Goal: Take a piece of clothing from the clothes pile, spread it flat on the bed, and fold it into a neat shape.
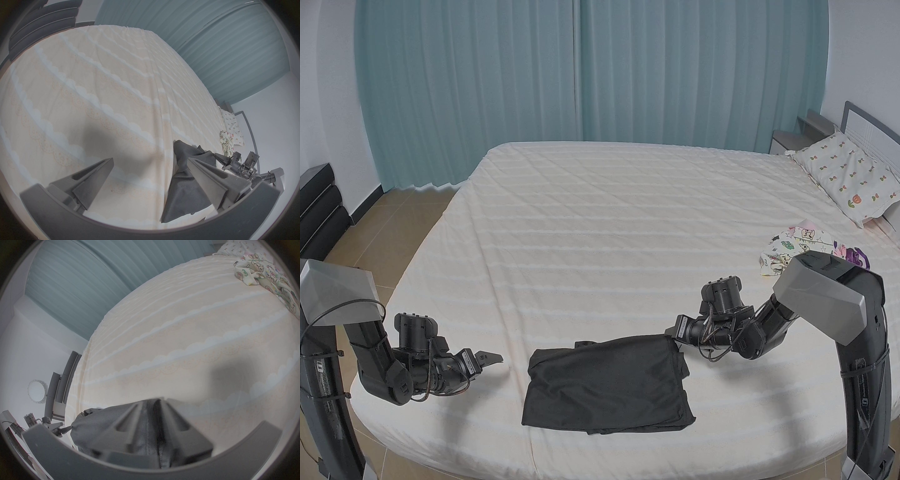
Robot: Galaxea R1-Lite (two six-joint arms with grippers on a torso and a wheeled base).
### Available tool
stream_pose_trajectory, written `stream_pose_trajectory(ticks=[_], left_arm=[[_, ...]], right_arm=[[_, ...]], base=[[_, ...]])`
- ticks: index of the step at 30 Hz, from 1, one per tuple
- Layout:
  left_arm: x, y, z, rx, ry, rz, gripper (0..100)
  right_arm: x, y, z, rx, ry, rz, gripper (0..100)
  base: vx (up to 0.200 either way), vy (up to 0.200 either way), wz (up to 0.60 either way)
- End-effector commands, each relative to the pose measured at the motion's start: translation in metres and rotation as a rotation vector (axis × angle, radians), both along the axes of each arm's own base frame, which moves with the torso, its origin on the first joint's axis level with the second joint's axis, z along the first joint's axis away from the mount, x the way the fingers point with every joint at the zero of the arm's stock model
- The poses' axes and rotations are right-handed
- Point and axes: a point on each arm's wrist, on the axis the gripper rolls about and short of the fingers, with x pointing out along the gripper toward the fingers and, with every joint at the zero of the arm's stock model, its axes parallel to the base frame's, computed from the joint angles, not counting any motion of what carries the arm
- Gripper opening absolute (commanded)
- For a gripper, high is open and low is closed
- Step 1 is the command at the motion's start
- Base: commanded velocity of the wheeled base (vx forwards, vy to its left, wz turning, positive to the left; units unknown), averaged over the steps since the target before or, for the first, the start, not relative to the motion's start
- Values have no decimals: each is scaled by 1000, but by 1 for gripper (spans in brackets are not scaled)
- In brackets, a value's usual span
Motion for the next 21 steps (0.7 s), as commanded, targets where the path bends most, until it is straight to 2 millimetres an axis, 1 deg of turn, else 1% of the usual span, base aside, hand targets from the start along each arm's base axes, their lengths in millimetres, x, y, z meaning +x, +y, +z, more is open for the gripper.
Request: stream_pose_trajectory(ticks=[1, 4, 5, 6, 7, 8, 9, 10, 11, 12, 13, 14, 15, 16, 17, 18, 19, 20, 21], left_arm=[[0, 0, 1, 0, -2, 0, 100], [-1, 0, 1, -1, -1, -3, 100], [-2, 0, 1, 0, 0, -4, 100], [-2, 0, 1, -1, 1, -3, 100], [-4, 0, 9, -2, -30, -1, 100], [-4, 0, 11, -2, -39, -1, 100], [-7, 1, 26, -6, -101, 1, 100], [-9, 1, 30, -6, -118, 1, 100], [-14, 0, 44, -6, -175, -1, 100], [-14, 0, 44, -6, -175, -1, 100], [-19, -2, 54, 1, -216, -7, 100], [-27, -4, 68, 7, -263, -15, 100], [-33, -4, 76, 6, -290, -16, 100], [-43, -3, 90, 3, -334, -15, 100], [-51, -3, 100, 1, -366, -14, 100], [-52, -3, 101, -1, -372, -15, 100], [-70, -1, 117, 2, -430, -10, 100], [-70, -1, 117, 2, -430, -10, 100], [-91, -1, 133, 2, -501, -9, 100]], right_arm=[[1, -8, 11, 7, -18, -17, 100], [0, -18, 21, 12, -27, -38, 100], [-5, -24, 26, 14, -28, -50, 100], [-6, -24, 27, 14, -29, -50, 100], [-18, -30, 42, 18, -36, -55, 100], [-21, -32, 46, 21, -38, -59, 100], [-35, -39, 65, 36, -58, -69, 100], [-40, -41, 70, 41, -65, -70, 100], [-57, -48, 93, 60, -107, -78, 100], [-57, -48, 93, 60, -107, -78, 100], [-73, -53, 112, 73, -152, -79, 100], [-91, -59, 131, 87, -205, -80, 100], [-102, -62, 144, 98, -238, -79, 100], [-121, -65, 159, 106, -271, -71, 100], [-136, -68, 170, 112, -299, -67, 100], [-139, -68, 172, 113, -307, -66, 100], [-167, -73, 188, 122, -358, -61, 100], [-167, -73, 188, 122, -358, -61, 100], [-195, -79, 201, 116, -423, -70, 100]], base=[[0, 0, 0], [0, 0, 0], [0, 0, 0], [0, 0, 0], [0, 0, 0], [0, 0, 0], [0, 0, 0], [0, 0, 0], [0, 0, 0], [0, 0, 0], [0, 0, 0], [0, 0, 0], [0, 0, 0], [0, 0, 0], [0, 0, 0], [0, 0, 0], [0, 0, 0], [0, 0, 0], [0, 0, 0]])
